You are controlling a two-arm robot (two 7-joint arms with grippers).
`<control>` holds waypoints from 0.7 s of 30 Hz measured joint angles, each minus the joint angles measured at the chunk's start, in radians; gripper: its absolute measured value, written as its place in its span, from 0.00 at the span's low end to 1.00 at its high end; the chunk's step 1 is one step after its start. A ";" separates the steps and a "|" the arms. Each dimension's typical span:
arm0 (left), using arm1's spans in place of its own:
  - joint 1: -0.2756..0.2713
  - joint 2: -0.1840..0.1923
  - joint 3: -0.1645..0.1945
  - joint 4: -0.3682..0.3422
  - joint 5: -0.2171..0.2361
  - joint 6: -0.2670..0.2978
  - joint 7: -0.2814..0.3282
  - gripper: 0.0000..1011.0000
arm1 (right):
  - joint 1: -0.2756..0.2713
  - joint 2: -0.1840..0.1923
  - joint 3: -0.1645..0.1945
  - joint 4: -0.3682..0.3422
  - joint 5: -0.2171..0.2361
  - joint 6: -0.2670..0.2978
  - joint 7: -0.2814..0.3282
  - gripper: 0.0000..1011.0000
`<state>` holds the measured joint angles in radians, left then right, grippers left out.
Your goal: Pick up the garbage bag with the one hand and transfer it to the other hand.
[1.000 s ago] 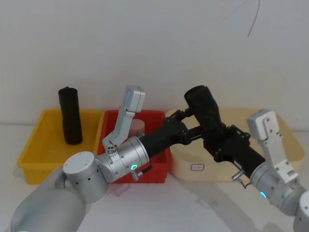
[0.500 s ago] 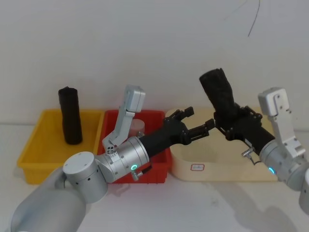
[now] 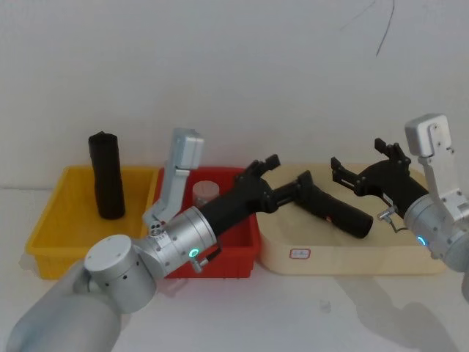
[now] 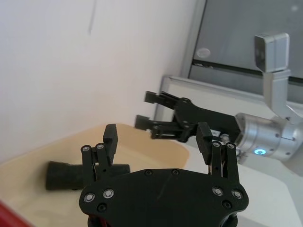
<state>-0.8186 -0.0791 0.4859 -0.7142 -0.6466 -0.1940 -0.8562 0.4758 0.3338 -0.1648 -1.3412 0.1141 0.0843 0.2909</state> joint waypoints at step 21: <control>0.136 0.098 -0.095 -0.219 -0.001 -0.083 0.188 0.99 | -0.042 -0.012 -0.043 -0.089 0.046 0.000 0.067 0.99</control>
<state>-0.6826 0.0187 0.3905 -0.9331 -0.6478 -0.2771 -0.6686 0.4339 0.3222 -0.2075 -1.4307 0.1597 0.0840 0.3575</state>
